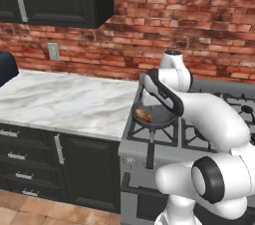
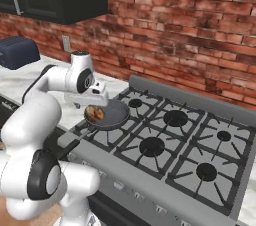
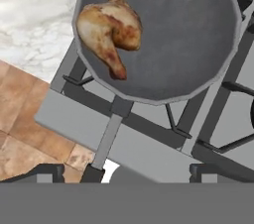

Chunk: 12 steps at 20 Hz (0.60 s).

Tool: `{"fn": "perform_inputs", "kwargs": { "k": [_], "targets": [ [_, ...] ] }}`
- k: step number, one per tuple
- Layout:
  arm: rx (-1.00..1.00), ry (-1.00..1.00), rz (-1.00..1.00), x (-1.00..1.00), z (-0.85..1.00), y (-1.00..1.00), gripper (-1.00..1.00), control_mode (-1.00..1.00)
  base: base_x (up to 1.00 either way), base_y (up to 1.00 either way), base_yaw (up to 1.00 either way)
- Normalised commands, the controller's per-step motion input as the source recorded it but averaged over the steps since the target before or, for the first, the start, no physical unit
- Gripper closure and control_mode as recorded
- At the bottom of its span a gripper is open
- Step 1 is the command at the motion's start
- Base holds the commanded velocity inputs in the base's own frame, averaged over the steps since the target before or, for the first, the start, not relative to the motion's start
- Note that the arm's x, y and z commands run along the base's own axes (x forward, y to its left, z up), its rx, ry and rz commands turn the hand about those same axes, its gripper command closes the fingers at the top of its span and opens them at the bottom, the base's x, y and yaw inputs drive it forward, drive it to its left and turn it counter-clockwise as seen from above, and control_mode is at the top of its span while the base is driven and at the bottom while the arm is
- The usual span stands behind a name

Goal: Take the chicken drumsticks from the pan and place one on each plate on the dining counter.

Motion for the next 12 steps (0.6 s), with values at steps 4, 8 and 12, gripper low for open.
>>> {"fn": "perform_inputs", "kwargs": {
  "k": [4,8,12],
  "targets": [
    [0.05,0.1,0.01,0.11,-0.21,0.12,-1.0,-1.0,0.0,0.0,0.0],
    [0.12,0.07,0.0,0.1,-0.31,0.0,-1.0,-1.0,0.0,0.0,0.0],
    [0.09,0.0,0.05,0.21,-0.36,0.0,-1.0,-1.0,0.0,0.0,0.0]
  ]
}}
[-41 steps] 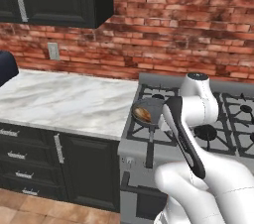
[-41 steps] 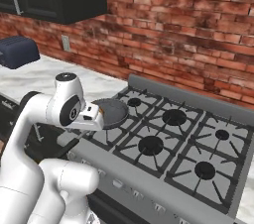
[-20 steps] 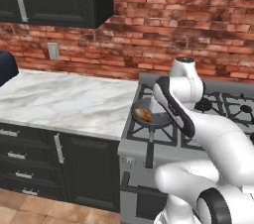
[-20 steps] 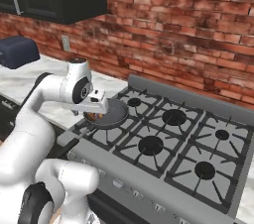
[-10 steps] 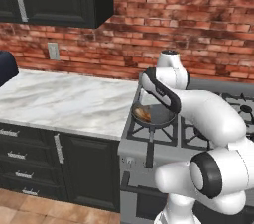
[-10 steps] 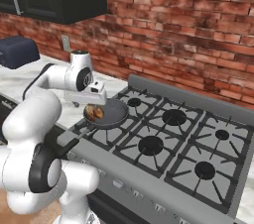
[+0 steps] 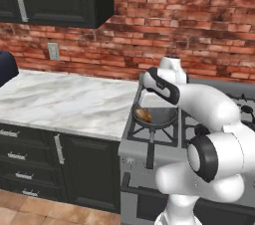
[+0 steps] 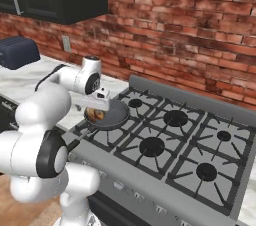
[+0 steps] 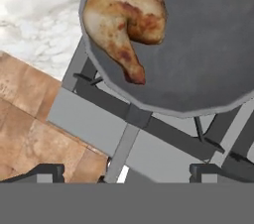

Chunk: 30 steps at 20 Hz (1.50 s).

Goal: Take the chicken drumsticks from the pan and place one on each plate on the dining counter.

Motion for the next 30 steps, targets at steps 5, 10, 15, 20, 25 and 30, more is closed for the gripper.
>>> {"fn": "perform_inputs", "kwargs": {
  "k": [5,10,15,20,25,30],
  "targets": [
    [0.0,-0.04,0.09,0.27,-0.3,0.0,-1.0,-1.0,0.0,0.0,0.0],
    [0.0,-0.03,0.06,0.43,-0.22,0.0,-1.0,-1.0,0.0,0.0,0.0],
    [0.0,-0.02,0.05,0.26,-0.18,0.0,-1.0,-1.0,0.0,0.0,0.0],
    [0.0,-0.02,0.02,0.11,-0.11,0.0,-1.0,-1.0,0.0,0.0,0.0],
    [0.0,-0.03,0.0,0.0,-0.14,0.05,-1.0,-1.0,0.0,0.0,0.0],
    [0.02,-0.03,0.0,-0.05,-0.15,0.08,-1.0,-1.0,0.0,0.0,0.0]
  ]
}}
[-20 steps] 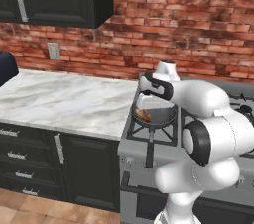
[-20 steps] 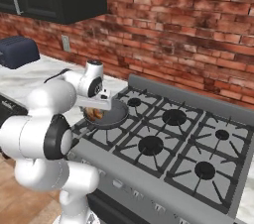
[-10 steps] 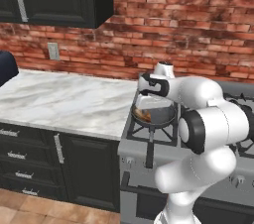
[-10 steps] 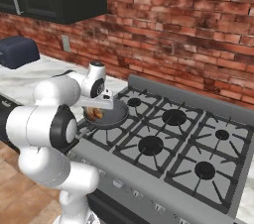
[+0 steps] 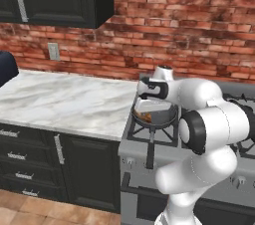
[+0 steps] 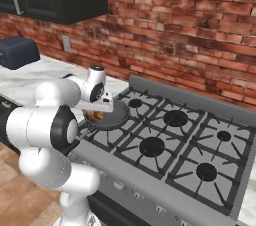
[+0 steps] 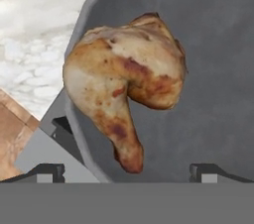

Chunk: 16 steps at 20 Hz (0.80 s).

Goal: Take the chicken drumsticks from the pan and place one on each plate on the dining counter.

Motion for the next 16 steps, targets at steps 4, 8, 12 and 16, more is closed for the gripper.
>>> {"fn": "perform_inputs", "kwargs": {
  "k": [4,8,12,16],
  "targets": [
    [0.03,0.0,0.0,0.0,-0.22,0.01,-1.0,-1.0,0.0,0.0,0.0],
    [0.03,-0.02,0.0,0.0,-0.18,0.0,-1.0,-1.0,0.0,0.0,0.0],
    [0.02,0.0,0.0,0.04,-0.12,0.0,-1.0,-1.0,0.0,0.0,0.0],
    [0.01,0.0,0.0,0.07,-0.06,0.0,-1.0,-1.0,0.0,0.0,0.0]
  ]
}}
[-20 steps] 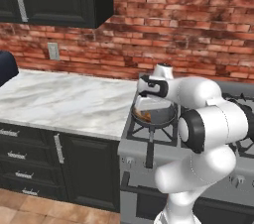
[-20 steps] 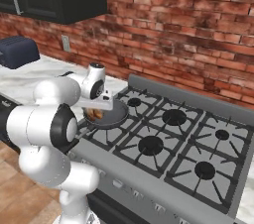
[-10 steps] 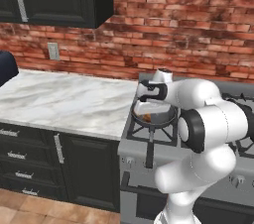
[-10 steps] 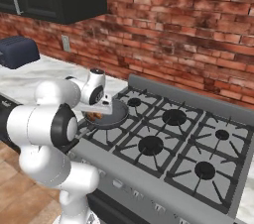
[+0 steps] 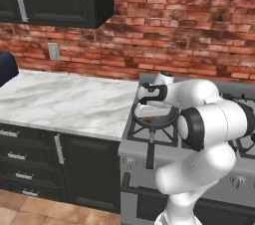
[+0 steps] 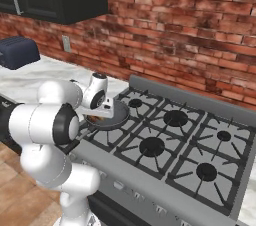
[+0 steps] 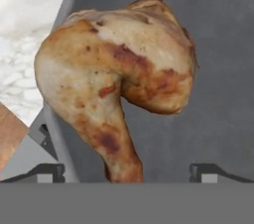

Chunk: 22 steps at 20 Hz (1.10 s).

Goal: Take the chicken drumsticks from the pan and place one on each plate on the dining counter.

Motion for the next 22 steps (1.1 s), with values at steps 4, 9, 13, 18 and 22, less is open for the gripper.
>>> {"fn": "perform_inputs", "kwargs": {
  "k": [4,9,13,18,22],
  "targets": [
    [0.0,-0.01,0.0,0.09,-0.05,0.0,-1.0,-1.0,0.0,0.0,0.0],
    [0.0,-0.04,0.0,0.13,-0.07,-0.01,-1.0,-1.0,0.0,0.0,0.0],
    [0.0,-0.04,0.0,0.16,-0.08,-0.02,-1.0,-1.0,0.0,0.0,0.0],
    [0.0,-0.06,0.0,0.03,-0.16,-0.04,-1.0,-1.0,0.0,0.0,0.0],
    [0.0,-0.16,0.0,-0.1,-0.21,-0.08,-1.0,-1.0,0.0,0.0,0.0]
  ]
}}
